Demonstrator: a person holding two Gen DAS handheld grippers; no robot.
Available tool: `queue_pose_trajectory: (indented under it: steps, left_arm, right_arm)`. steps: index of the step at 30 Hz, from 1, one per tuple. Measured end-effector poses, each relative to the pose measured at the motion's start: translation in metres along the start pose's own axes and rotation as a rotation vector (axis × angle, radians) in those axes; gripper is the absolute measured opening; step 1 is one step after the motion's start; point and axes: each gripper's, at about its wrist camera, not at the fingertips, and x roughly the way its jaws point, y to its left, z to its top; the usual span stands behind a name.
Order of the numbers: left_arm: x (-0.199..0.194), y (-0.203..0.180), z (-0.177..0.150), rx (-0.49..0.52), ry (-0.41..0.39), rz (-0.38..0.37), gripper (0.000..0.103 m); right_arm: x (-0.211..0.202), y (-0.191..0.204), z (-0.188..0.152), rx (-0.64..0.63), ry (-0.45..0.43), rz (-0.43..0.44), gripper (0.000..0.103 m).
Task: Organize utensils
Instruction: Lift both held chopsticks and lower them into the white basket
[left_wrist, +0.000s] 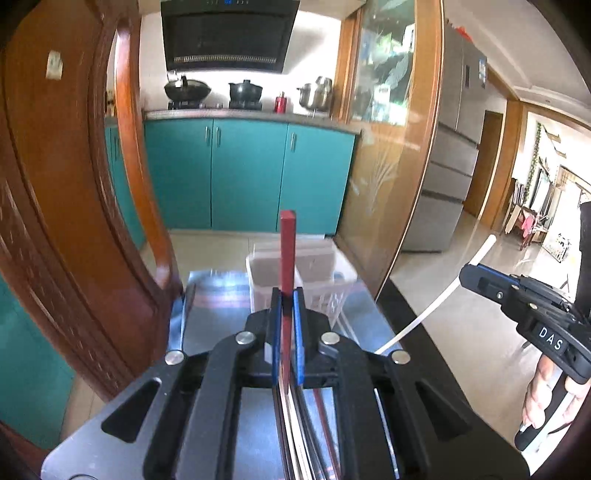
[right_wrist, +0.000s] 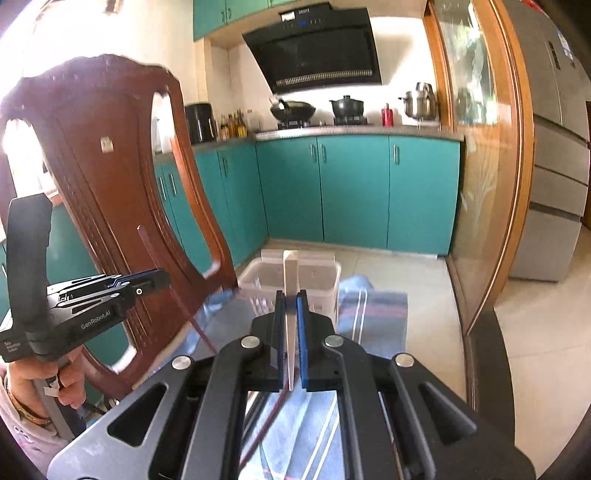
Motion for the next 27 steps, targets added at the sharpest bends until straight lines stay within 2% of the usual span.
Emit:
queue_pose_trajectory:
  steps: [3,6,9,12,14,18,23,27]
  left_arm:
    - [-0.001,0.004,0.033,-0.005,-0.037,-0.02,0.007]
    - [0.001,0.007,0.068,0.001,-0.076,-0.006,0.007]
    - [0.002,0.01,0.099,-0.016,-0.134,-0.003,0.007]
    - [0.005,0.013,0.116,-0.029,-0.202,0.017,0.007]
    - [0.022,0.014,0.116,-0.031,-0.221,0.077,0.007]
    - [0.064,0.021,0.091,-0.08,-0.151,0.07,0.007]
    - [0.09,0.022,0.058,-0.068,-0.079,0.107,0.007]
    - [0.091,0.024,0.045,-0.068,-0.057,0.117,0.007]
  right_arm:
    - [0.004,0.002,0.025,-0.009,-0.034,0.017,0.007]
    - [0.012,-0.002,0.059,0.012,-0.053,0.026,0.007]
    - [0.015,-0.003,0.093,0.013,-0.115,-0.011,0.007]
    - [0.015,-0.006,0.119,0.033,-0.198,-0.029,0.007]
    - [0.022,-0.01,0.126,0.049,-0.262,-0.044,0.007]
    - [0.057,-0.016,0.109,0.049,-0.281,-0.092,0.007]
    - [0.1,-0.033,0.066,0.09,-0.175,-0.102,0.007]
    - [0.104,-0.04,0.041,0.112,-0.133,-0.107,0.007]
